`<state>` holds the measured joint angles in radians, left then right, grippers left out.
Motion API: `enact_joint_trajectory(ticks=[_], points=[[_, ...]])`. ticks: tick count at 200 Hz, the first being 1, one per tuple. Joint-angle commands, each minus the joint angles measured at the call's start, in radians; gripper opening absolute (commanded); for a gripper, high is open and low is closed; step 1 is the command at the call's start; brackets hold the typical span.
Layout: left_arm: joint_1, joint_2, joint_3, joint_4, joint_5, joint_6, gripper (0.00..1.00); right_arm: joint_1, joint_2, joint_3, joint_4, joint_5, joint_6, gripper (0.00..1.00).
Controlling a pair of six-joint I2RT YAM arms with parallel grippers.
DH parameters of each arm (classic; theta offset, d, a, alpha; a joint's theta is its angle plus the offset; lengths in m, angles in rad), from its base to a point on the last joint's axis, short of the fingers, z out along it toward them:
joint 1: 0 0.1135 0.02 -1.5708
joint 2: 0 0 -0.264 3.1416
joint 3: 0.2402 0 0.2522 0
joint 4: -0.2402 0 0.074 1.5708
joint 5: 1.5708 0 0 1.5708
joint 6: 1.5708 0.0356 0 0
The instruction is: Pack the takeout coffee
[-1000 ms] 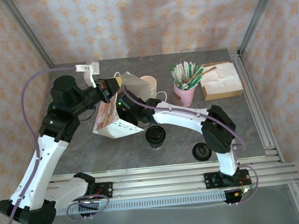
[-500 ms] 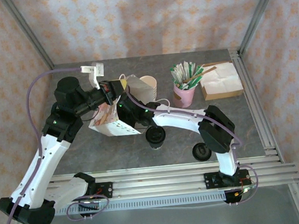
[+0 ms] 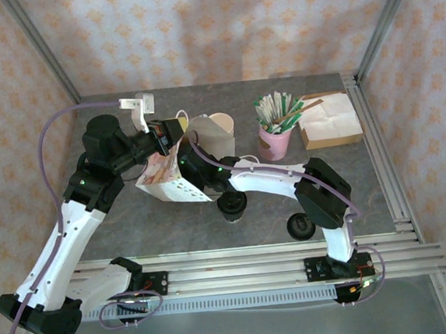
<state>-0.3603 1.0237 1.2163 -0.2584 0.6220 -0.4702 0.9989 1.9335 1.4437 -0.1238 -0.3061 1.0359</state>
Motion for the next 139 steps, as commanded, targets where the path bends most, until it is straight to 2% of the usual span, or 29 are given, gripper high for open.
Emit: enact_joint_trajectory(ticks=[1, 48, 139], points=[[-0.019, -0.005, 0.023, 0.049, 0.049, 0.006, 0.01, 0.008, 0.024, 0.02, 0.005, 0.002, -0.014, 0.18], [-0.062, 0.025, 0.037, 0.03, 0.089, 0.045, 0.02, 0.03, 0.081, 0.061, 0.031, -0.038, -0.068, 0.18], [-0.144, 0.036, 0.076, 0.024, 0.083, 0.044, 0.01, 0.032, 0.144, 0.047, 0.195, -0.012, 0.021, 0.19]])
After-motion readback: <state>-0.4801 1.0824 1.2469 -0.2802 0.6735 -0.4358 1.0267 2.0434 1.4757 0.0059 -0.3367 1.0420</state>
